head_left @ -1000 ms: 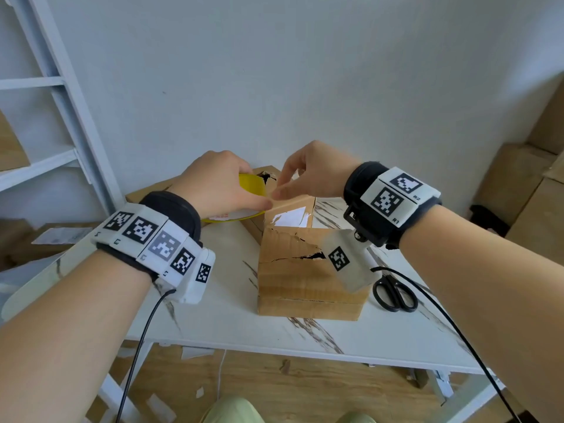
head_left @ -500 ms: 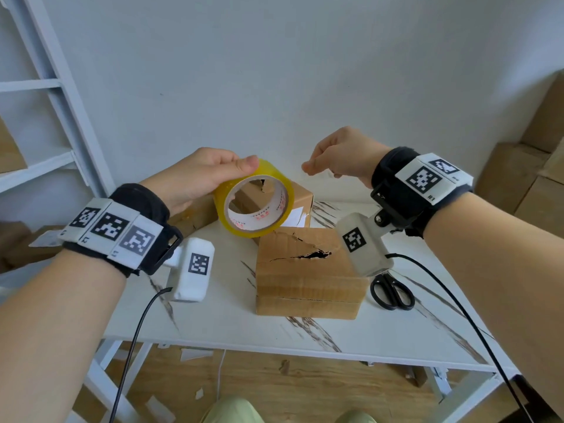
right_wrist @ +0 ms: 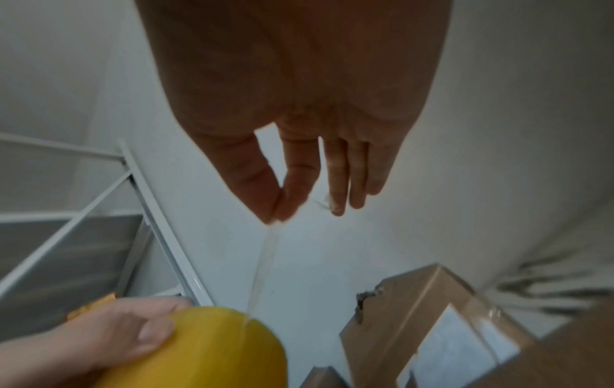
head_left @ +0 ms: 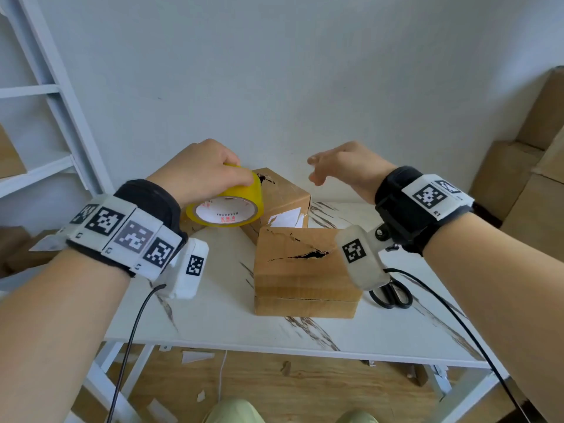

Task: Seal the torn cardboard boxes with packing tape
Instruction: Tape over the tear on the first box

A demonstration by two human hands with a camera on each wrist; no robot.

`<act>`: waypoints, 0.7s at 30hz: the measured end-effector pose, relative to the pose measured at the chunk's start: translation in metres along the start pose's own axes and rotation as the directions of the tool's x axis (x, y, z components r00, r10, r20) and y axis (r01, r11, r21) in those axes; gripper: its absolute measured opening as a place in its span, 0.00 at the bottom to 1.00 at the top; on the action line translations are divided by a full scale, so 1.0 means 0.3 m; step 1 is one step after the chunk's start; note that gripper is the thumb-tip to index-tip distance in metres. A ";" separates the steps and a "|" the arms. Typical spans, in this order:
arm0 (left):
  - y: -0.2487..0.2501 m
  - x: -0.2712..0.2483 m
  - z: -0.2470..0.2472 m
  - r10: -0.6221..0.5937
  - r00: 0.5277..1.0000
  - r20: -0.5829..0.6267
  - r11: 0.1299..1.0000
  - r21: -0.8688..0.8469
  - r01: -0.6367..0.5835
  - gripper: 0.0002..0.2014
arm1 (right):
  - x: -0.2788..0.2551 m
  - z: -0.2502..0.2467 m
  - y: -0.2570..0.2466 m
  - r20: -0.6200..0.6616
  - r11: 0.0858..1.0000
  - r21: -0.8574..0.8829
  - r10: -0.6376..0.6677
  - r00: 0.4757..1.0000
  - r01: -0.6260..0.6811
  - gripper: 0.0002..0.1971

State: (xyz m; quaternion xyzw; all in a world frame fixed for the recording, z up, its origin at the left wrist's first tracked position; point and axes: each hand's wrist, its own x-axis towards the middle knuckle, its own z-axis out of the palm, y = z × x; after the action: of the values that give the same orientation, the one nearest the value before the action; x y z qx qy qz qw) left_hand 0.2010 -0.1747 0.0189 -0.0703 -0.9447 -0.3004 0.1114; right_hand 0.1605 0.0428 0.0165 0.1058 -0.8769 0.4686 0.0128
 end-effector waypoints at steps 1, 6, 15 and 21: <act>0.003 0.003 -0.001 0.022 1.000 -0.017 0.999 0.029 -0.021 0.27 | -0.004 0.008 0.005 -0.016 0.998 0.066 -0.003 1.000 0.004 0.05; 0.017 -0.005 -0.008 0.058 0.998 -0.021 0.996 0.075 -0.056 0.24 | -0.019 0.024 0.005 -0.040 0.995 0.088 -0.036 0.999 0.039 0.20; 0.008 -0.013 -0.017 0.081 0.996 -0.032 0.991 0.107 -0.077 0.26 | -0.045 0.027 -0.017 0.078 0.977 0.215 -0.018 0.997 0.001 0.10; 0.019 -0.010 -0.021 0.092 0.995 -0.031 0.995 0.042 -0.091 0.26 | -0.027 0.018 0.012 -0.009 0.999 0.021 0.051 0.999 -0.051 0.20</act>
State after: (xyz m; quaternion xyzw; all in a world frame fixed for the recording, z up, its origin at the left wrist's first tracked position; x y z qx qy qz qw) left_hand 0.2062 -0.1739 0.0263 -0.1063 -0.9444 -0.2770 0.1418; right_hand 0.1681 0.0415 0.0096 0.0814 -0.8743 0.4784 0.0040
